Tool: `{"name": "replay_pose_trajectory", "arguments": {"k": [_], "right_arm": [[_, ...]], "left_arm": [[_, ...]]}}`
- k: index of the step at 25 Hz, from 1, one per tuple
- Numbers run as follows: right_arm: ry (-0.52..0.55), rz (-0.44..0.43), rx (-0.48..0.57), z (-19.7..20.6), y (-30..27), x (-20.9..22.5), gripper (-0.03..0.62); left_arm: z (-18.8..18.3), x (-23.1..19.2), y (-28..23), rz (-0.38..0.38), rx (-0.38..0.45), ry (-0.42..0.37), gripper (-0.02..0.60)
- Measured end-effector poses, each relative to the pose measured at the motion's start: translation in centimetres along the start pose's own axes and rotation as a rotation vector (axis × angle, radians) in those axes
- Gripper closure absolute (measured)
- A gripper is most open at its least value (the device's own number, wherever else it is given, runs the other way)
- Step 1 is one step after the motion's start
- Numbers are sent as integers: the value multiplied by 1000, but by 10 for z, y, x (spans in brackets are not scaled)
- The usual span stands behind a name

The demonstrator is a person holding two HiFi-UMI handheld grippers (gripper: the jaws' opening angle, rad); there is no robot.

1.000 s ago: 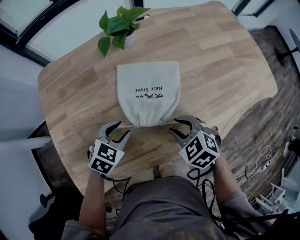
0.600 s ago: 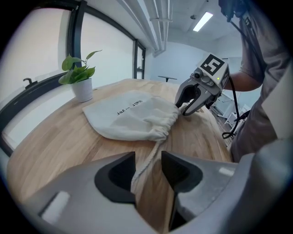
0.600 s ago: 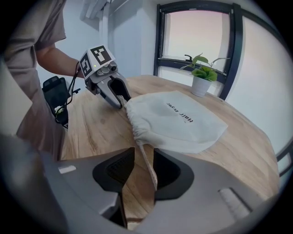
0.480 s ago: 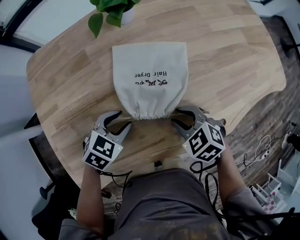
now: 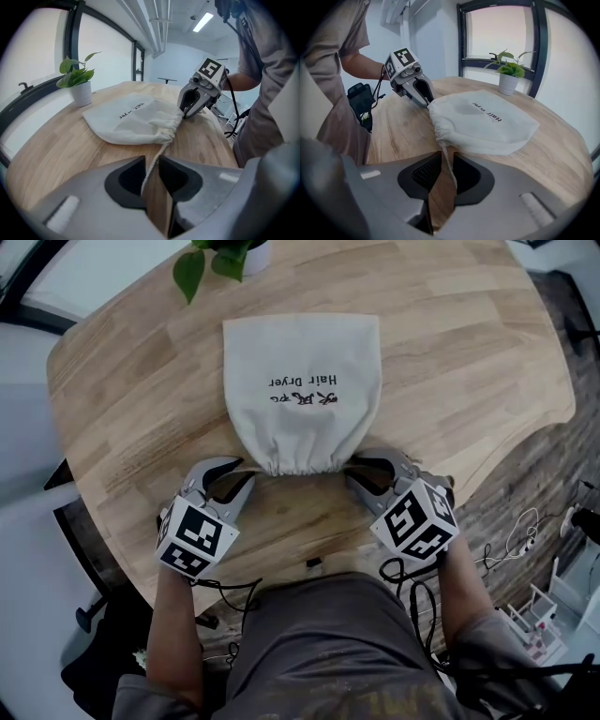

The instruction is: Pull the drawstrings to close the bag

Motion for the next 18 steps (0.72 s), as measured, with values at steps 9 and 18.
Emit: {"name": "replay_pose_trajectory", "arguments": {"k": [9, 18], "right_arm": [[17, 31, -16, -1, -1, -3, 553], [-43, 77, -23, -1, 3, -6, 559]], "left_arm": [[-2, 2, -1, -27, -24, -39, 564], [1, 2, 4, -92, -5, 44, 570]]}}
Point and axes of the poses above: the fingertips, and each gripper's own axes: y backward along the fingers, x to its right, z out of its underside, the point moved 9 cm from there along y, backward along the fingers, and after that the axes turned 11 degrees about y, right-handed, at the moved point
